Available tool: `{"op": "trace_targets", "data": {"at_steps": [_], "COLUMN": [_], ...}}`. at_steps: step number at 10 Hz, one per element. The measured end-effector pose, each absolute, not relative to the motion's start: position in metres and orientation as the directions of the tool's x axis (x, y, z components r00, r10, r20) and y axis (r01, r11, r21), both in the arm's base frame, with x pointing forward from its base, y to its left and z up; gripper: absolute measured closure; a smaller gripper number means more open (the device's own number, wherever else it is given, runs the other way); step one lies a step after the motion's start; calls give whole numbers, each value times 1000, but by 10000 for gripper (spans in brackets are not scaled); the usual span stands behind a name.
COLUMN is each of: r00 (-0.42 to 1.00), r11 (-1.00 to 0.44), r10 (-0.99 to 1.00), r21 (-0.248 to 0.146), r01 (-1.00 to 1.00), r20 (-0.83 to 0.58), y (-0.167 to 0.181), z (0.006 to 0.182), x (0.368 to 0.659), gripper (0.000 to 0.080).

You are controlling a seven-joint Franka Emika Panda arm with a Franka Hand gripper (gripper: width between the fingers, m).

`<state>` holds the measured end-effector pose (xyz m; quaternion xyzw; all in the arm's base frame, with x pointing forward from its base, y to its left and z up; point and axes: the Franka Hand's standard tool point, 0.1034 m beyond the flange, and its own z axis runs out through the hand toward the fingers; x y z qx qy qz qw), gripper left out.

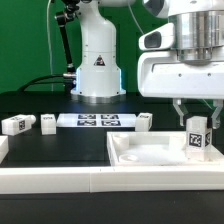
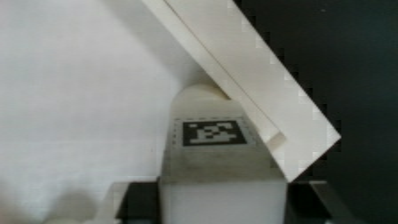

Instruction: Assemble square table

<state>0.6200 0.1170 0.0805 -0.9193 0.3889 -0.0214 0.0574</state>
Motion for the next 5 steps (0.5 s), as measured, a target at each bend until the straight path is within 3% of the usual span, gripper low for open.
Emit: {"op": "trace_targets", "data": {"at_steps": [3,4,5], "r00": [638,657,673], "r11": [-631,-649,-665], "r10": [-770,-754,-740], "r21": [-137,-137,-138], "r01": [-764,-748,-734], "r20": [-16,-13,-11], "y": [116,116,117], "z": [81,81,81], "x": [622,622,622], "gripper": [509,432,432]}}
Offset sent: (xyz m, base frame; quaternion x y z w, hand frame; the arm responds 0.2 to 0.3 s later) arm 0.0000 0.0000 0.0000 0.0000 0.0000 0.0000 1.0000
